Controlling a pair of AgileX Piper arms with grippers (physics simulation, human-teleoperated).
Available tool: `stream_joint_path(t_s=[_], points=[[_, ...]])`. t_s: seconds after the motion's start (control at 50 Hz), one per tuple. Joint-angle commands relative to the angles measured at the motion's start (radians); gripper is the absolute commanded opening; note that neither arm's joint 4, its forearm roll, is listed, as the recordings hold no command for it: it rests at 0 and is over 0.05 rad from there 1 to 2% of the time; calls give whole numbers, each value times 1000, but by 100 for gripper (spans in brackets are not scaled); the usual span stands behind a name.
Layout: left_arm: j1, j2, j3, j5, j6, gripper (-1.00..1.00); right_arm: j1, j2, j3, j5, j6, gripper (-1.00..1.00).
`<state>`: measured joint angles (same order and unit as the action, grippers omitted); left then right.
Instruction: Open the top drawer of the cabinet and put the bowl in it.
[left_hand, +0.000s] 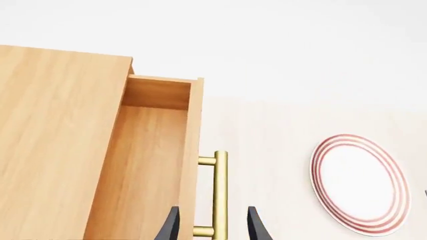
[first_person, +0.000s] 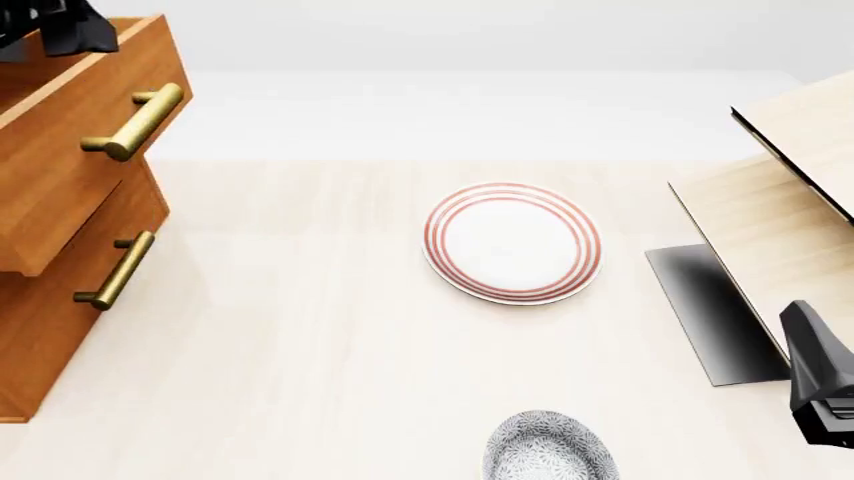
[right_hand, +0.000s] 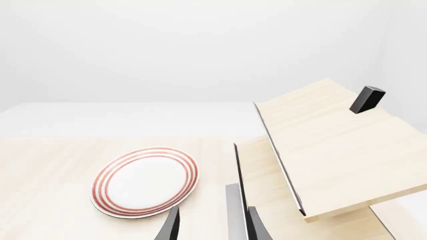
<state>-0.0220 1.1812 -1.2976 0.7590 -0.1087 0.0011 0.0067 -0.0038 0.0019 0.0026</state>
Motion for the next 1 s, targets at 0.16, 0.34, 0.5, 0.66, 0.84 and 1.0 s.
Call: stream_joint_path(t_s=[0.16, 0.34, 0.5, 0.66, 0.84, 1.0], points=[[18, -1, 49, -35, 7, 100, -1, -1, 0, -1, -1, 100], [26, 3, 64, -46, 14, 100, 0, -1, 0, -1, -1, 100], [26, 11, 76, -60, 11, 100, 0, -1, 0, -1, -1, 100], [34, 16, 76, -65, 13, 100, 0, -1, 0, -1, -1, 100], [30, 44, 89, -89, 7, 100, -1, -1, 0, -1, -1, 100], [25, 68, 92, -106, 5, 100, 0, -1, 0, -1, -1, 100]])
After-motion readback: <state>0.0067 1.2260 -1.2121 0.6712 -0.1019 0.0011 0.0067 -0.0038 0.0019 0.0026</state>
